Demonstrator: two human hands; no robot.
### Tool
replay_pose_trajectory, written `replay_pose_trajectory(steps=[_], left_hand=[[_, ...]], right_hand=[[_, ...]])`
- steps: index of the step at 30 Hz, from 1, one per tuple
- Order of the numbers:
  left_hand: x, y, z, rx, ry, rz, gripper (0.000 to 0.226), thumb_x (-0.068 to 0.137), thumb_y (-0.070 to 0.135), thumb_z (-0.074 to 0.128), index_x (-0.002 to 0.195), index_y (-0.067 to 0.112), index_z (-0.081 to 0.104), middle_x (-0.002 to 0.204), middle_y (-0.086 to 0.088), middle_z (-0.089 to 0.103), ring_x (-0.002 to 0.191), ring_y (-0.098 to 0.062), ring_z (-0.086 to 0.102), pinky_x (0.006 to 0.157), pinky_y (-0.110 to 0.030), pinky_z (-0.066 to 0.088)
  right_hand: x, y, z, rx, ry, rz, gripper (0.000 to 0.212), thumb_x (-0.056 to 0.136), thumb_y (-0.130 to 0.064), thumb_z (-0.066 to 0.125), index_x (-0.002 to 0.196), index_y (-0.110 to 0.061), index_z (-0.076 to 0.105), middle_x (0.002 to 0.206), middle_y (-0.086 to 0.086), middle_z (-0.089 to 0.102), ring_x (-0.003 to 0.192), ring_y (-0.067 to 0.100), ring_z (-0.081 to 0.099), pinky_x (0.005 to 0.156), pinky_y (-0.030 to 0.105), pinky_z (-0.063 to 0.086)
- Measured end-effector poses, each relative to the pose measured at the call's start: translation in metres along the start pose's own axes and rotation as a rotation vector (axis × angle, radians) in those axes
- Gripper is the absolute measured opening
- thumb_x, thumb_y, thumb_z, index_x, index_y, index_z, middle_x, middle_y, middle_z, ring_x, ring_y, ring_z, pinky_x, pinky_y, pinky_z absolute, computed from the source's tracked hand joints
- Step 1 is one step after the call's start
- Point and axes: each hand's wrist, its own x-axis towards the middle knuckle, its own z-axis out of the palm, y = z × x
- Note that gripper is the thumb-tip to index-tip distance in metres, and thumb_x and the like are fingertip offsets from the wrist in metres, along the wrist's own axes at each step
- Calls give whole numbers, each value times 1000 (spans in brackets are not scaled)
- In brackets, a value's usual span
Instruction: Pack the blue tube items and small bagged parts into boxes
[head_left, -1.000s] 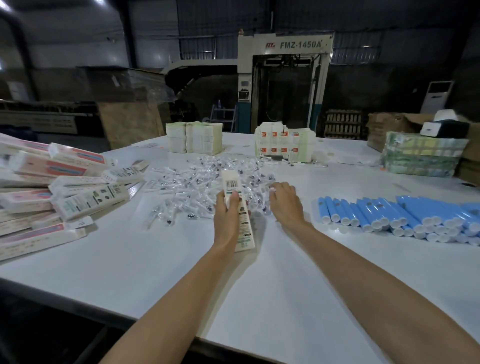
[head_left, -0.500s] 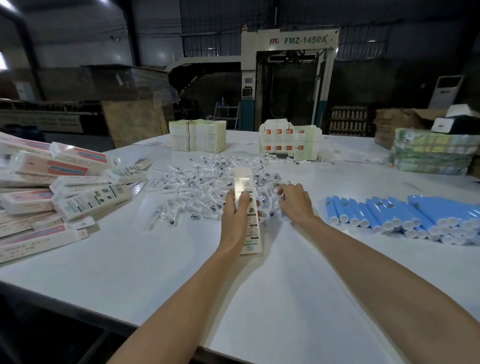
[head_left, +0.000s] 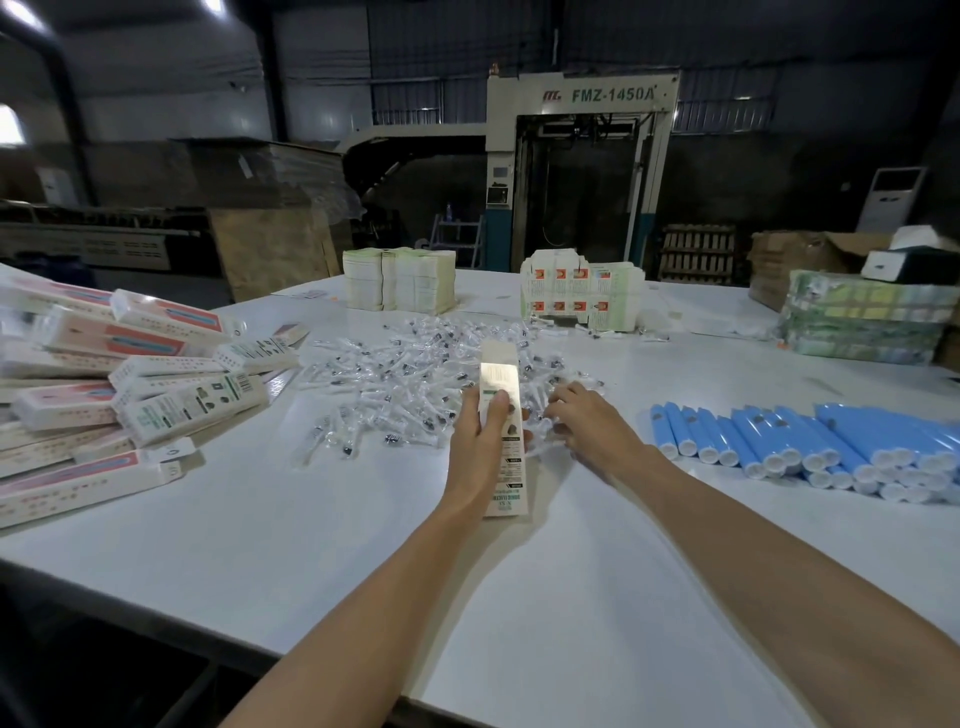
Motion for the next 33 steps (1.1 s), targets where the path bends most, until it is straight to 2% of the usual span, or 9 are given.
replay_pose_trajectory(steps=[5, 9, 13, 17, 20, 23, 26, 30, 33], left_hand=[[0, -1, 2, -1, -37, -24, 18, 111, 39, 58, 127, 33, 62, 106, -4, 81, 92, -23, 81, 75, -37, 65], [-3, 2, 2, -16, -60, -33, 13, 111, 37, 59, 124, 35, 62, 106, -4, 82, 89, -20, 82, 67, -27, 63], [-6, 8, 3, 2, -112, -31, 25, 108, 35, 65, 132, 30, 61, 110, -1, 83, 96, -23, 81, 74, -31, 65], [-11, 14, 7, 11, -191, -32, 35, 101, 29, 75, 134, 24, 63, 110, -5, 83, 99, -26, 82, 75, -33, 65], [-13, 16, 8, 57, -247, -26, 39, 96, 32, 81, 132, 28, 65, 110, -5, 83, 102, -26, 81, 86, -46, 63], [-15, 18, 8, 70, -290, -18, 49, 89, 43, 87, 132, 34, 65, 112, -3, 83, 105, -26, 80, 92, -50, 61], [-17, 20, 10, 68, -318, -14, 60, 80, 53, 89, 133, 36, 66, 113, -5, 83, 107, -28, 79, 99, -56, 60], [-17, 19, 13, 49, -336, -10, 50, 79, 51, 91, 124, 46, 70, 113, -8, 82, 108, -31, 79, 104, -64, 56], [-17, 19, 14, 36, -343, -11, 47, 77, 53, 94, 118, 51, 72, 114, -8, 82, 108, -33, 79, 104, -67, 55]], right_hand=[[-8, 7, -13, 92, 80, 49, 3, 95, -4, 68, 95, -6, 68, 103, 7, 69, 99, 28, 57, 80, 46, 51], [-13, 11, -20, 301, 104, 159, 15, 98, -2, 65, 82, -1, 65, 87, 13, 67, 88, 25, 52, 73, 41, 47], [-22, 10, -29, 619, 243, 330, 10, 102, -4, 61, 108, -1, 68, 99, 14, 66, 88, 28, 59, 77, 39, 46], [-32, 10, -58, 922, 501, 562, 41, 100, -12, 69, 136, -21, 52, 90, 3, 72, 85, 20, 71, 81, 34, 57], [-36, 4, -96, 1092, 688, 521, 42, 96, -11, 73, 129, -21, 48, 92, 5, 77, 79, 19, 75, 78, 34, 61], [-34, -12, -134, 1150, 743, 390, 35, 96, -11, 73, 123, -20, 53, 101, 4, 77, 78, 20, 76, 71, 28, 61], [-29, -32, -156, 1080, 728, 263, 30, 98, -10, 71, 123, -18, 56, 105, 3, 73, 86, 16, 76, 73, 30, 63], [-25, -49, -161, 954, 619, 175, 27, 99, -7, 69, 122, -16, 58, 100, 5, 71, 83, 20, 73, 74, 37, 64], [-24, -57, -155, 807, 524, 147, 27, 98, -9, 70, 121, -19, 59, 94, 4, 69, 83, 13, 70, 74, 33, 63]])
